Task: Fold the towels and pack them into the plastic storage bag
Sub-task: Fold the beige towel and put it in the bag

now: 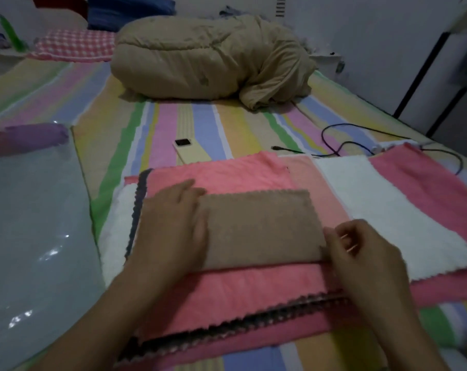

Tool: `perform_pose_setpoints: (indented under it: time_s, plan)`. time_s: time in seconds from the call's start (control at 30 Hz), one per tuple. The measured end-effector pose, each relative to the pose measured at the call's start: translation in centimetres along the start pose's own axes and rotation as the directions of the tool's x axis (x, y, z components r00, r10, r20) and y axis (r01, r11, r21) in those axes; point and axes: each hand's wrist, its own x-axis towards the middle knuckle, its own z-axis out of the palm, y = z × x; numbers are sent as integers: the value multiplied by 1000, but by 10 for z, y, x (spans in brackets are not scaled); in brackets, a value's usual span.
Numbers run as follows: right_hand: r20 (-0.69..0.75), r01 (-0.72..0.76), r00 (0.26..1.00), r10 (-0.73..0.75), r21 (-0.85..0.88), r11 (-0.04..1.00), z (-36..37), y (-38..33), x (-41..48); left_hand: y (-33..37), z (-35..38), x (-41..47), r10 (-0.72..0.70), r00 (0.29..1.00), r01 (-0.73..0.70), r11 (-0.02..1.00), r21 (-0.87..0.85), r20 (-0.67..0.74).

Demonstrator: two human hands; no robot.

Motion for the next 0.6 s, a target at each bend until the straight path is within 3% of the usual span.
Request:
perform_pose_setpoints:
  time_s: [0.07, 0.17, 0.3, 0.47, 0.53, 0.6]
  plan:
    - [211, -178, 970, 121, 278, 944, 0, 3, -17, 25, 10, -7, 81, 985, -80, 997, -18, 154]
    - [409, -445, 884, 228, 584, 679, -4, 5, -32, 42, 28, -22, 4, 920, -46, 994, 99, 392]
    - [470, -484, 864, 182, 672, 561, -12, 4, -40, 36, 47, -41, -11, 948, -30, 992, 124, 317]
    - [467, -454, 875, 126, 704, 545, -5, -13, -46, 38, 48, -45, -9, 958, -16, 996, 83, 287]
    - [443, -426, 886, 138, 658, 621, 1, -17, -46, 38, 45, -46, 2, 969, -11, 999, 38, 248]
    - [330, -282, 938, 106, 548, 788, 7, -22, -46, 35, 38, -48, -28, 986, 65, 974, -218, 167]
